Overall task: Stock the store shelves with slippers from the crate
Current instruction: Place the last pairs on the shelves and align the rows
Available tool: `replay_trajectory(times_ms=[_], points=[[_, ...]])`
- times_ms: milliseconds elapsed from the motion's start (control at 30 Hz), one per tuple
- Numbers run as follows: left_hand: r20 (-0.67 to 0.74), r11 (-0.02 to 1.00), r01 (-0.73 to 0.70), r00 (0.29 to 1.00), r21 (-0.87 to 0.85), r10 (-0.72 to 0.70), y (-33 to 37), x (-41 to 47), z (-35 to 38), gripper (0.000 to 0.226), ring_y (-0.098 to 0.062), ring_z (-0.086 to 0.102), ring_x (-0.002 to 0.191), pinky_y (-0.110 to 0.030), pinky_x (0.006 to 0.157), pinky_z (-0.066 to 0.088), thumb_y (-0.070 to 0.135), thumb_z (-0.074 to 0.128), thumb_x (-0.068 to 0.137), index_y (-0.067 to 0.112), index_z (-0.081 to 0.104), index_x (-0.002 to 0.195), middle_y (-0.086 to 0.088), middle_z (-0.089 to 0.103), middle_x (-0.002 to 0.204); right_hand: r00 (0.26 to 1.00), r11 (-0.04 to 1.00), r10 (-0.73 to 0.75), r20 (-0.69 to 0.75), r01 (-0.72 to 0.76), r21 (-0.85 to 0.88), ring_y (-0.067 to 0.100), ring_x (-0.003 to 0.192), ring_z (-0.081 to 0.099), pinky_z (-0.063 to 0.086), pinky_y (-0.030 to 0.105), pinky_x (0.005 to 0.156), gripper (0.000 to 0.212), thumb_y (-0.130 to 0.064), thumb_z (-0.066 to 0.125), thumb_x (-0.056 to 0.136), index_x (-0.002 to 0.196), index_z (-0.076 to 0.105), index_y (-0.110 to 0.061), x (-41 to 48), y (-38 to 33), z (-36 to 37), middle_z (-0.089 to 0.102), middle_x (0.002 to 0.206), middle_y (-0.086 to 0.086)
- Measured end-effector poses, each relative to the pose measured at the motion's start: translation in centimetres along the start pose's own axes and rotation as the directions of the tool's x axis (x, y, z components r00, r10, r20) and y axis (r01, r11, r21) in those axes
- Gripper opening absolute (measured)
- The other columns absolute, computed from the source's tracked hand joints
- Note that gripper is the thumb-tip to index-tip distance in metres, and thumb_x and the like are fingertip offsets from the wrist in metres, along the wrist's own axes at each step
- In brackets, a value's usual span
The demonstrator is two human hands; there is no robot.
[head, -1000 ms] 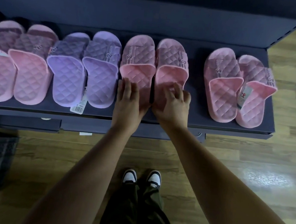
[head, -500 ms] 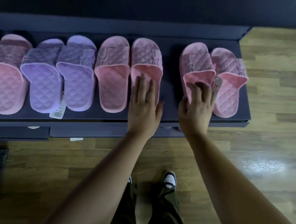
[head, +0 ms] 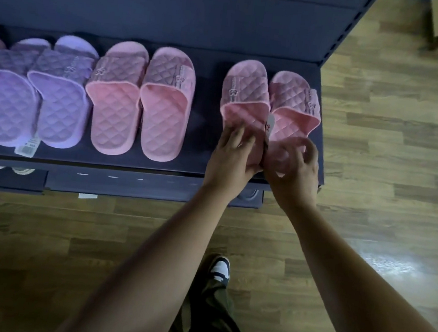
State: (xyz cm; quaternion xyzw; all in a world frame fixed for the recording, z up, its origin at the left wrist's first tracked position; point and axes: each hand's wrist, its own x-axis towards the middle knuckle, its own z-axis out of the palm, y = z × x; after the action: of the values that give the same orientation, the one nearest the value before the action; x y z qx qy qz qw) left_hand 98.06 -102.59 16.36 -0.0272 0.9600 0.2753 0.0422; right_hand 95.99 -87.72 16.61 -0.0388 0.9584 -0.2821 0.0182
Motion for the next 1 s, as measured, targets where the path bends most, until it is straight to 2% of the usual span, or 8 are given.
replay_trajectory(times_ms=[67, 200, 400, 567, 767, 867, 933, 1000], points=[[-0.008, 1.0, 0.006, 1.0, 0.021, -0.006, 0.0, 0.0, 0.2, 0.064, -0.03, 0.008, 0.146, -0.043, 0.116, 0.026, 0.037, 0.063, 0.088, 0.012, 0.04, 0.142, -0.011, 0.021, 0.157, 0.999, 1.0, -0.004, -0.035, 0.004, -0.003, 0.035, 0.125, 0.041, 0.048, 0.046, 0.083, 0.053, -0.039, 0.072, 0.075, 0.123, 0.057, -0.022, 0.1, 0.3, 0.3, 0.036, 0.144, 0.007], [-0.034, 0.998, -0.021, 0.999, 0.052, 0.023, -0.8, -0.4, 0.0, 0.06, -0.031, 0.011, 0.146, -0.043, 0.116, 0.026, 0.036, 0.061, 0.089, 0.01, 0.044, 0.14, -0.015, 0.028, 0.154, 1.0, 1.0, 0.004, -0.023, -0.005, -0.017, 0.037, 0.126, 0.041, 0.05, 0.048, 0.085, 0.055, -0.036, 0.072, 0.074, 0.124, 0.058, -0.019, 0.3, 0.5, 1.2, 0.035, 0.148, 0.009], [-0.12, 0.996, 0.03, 0.993, 0.086, -0.02, -3.8, -1.1, -1.5, 0.059, -0.036, 0.023, 0.142, -0.045, 0.109, 0.033, 0.035, 0.067, 0.085, 0.009, 0.05, 0.135, -0.016, 0.036, 0.149, 0.99, 0.99, -0.136, 0.044, 0.137, -0.025, 0.035, 0.128, 0.042, 0.05, 0.043, 0.085, 0.053, -0.03, 0.068, 0.08, 0.128, 0.053, -0.014, 0.9, -2.1, 2.7, 0.04, 0.145, 0.008], [-0.113, 0.998, 0.031, 0.993, 0.056, -0.024, -4.7, -1.1, -1.5, 0.061, -0.032, 0.026, 0.141, -0.04, 0.108, 0.033, 0.035, 0.069, 0.083, 0.01, 0.05, 0.136, -0.013, 0.039, 0.147, 0.995, 0.995, -0.091, 0.03, 0.092, -0.044, 0.036, 0.127, 0.037, 0.05, 0.047, 0.084, 0.05, -0.03, 0.067, 0.08, 0.124, 0.053, -0.011, 0.8, -3.2, 3.2, 0.04, 0.142, 0.009], [-0.059, 0.999, 0.037, 0.998, 0.028, -0.035, -4.9, -1.1, -1.8, 0.061, -0.027, 0.015, 0.145, -0.036, 0.112, 0.024, 0.033, 0.066, 0.086, 0.011, 0.045, 0.14, -0.009, 0.032, 0.152, 0.996, 0.995, -0.078, 0.045, 0.081, -0.058, 0.033, 0.121, 0.037, 0.048, 0.044, 0.084, 0.046, -0.035, 0.064, 0.081, 0.122, 0.053, -0.017, 1.0, -3.2, 2.9, 0.039, 0.14, 0.006], [-0.024, 0.998, 0.056, 0.998, 0.033, -0.055, -4.4, -1.0, -2.3, 0.063, -0.027, 0.013, 0.146, -0.037, 0.115, 0.021, 0.032, 0.064, 0.088, 0.011, 0.041, 0.142, -0.009, 0.028, 0.154, 0.991, 0.988, -0.118, 0.056, 0.123, -0.092, 0.033, 0.121, 0.039, 0.046, 0.045, 0.088, 0.048, -0.038, 0.062, 0.083, 0.125, 0.052, -0.018, 0.5, -3.1, 2.6, 0.042, 0.14, 0.006], [-0.034, 0.995, 0.059, 0.998, 0.076, -0.056, -3.5, -1.1, -3.0, 0.06, -0.028, 0.02, 0.144, -0.04, 0.115, 0.02, 0.031, 0.062, 0.089, 0.012, 0.042, 0.142, -0.008, 0.031, 0.152, 0.986, 0.976, -0.156, 0.056, 0.163, -0.147, 0.032, 0.122, 0.04, 0.042, 0.046, 0.094, 0.05, -0.038, 0.06, 0.084, 0.128, 0.052, -0.015, 0.2, -3.4, 2.1, 0.045, 0.139, 0.008], [-0.099, 0.993, 0.039, 0.995, 0.108, -0.029, -2.4, -1.7, -4.1, 0.051, -0.026, 0.032, 0.139, -0.043, 0.111, 0.027, 0.029, 0.059, 0.09, 0.015, 0.046, 0.138, -0.005, 0.041, 0.147, 0.984, 0.975, -0.169, 0.056, 0.175, -0.134, 0.031, 0.124, 0.04, 0.041, 0.045, 0.096, 0.046, -0.034, 0.059, 0.087, 0.128, 0.053, -0.014, 0.0, -4.2, 0.8, 0.048, 0.138, 0.009]])
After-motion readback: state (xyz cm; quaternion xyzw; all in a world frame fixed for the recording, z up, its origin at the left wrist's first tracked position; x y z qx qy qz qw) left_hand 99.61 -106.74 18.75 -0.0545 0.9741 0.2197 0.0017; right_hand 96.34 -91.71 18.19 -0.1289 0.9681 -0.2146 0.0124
